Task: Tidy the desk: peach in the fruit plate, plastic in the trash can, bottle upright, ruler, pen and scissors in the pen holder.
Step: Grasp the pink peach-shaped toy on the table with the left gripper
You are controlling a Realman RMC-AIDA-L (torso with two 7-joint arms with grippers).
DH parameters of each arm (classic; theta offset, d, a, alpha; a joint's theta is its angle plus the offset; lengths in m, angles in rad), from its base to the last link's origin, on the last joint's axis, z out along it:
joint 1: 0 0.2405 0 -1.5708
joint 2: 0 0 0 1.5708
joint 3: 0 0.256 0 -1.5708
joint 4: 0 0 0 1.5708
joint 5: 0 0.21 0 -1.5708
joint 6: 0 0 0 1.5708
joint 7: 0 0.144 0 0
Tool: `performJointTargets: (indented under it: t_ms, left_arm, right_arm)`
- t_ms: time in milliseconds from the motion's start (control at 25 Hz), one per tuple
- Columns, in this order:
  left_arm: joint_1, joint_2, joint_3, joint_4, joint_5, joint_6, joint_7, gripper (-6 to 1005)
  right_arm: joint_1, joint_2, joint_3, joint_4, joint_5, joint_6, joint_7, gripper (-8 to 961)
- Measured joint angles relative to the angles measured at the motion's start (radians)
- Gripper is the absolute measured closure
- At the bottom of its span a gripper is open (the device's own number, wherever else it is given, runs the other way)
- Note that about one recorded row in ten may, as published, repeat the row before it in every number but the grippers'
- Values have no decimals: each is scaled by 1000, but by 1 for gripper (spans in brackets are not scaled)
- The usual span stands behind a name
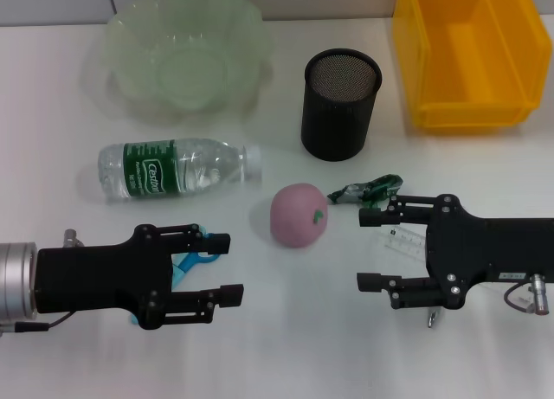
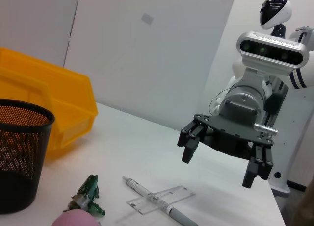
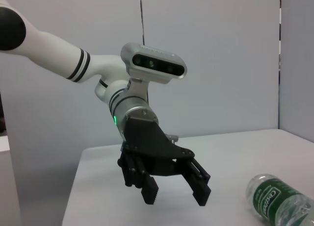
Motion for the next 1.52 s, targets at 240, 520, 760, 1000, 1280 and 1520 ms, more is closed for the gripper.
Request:
performJointTargets:
  t_ms: [240,520,760,1000,1280,1520]
  left_arm:
    - [-1,-7,0,0,0,-6,23,289]
    - [-5,-8,0,0,-2,-10,26,290]
    - [-11,-22,-22,0,-2,-38,26,290]
    - [-23,-27,-54,-1,-7,-55,27,289]
    - [-55,-33,-58,-10,-7,-89,18,290]
    - [-129,-33,-59,-59,-5,-148,-5,295]
  right_arm:
    - [4,0,5,21,0,0,-3,217]
    - [1,0,10,32,1,4,-6,218]
    - [-17,-4,12,143,84,12,-139,218]
    - [-69,-3,12,256,198,12,-275,218]
    - [-129,-5,13,348,223,8,-297,219]
    - [-176,-5,13,391,218,24,-331,218]
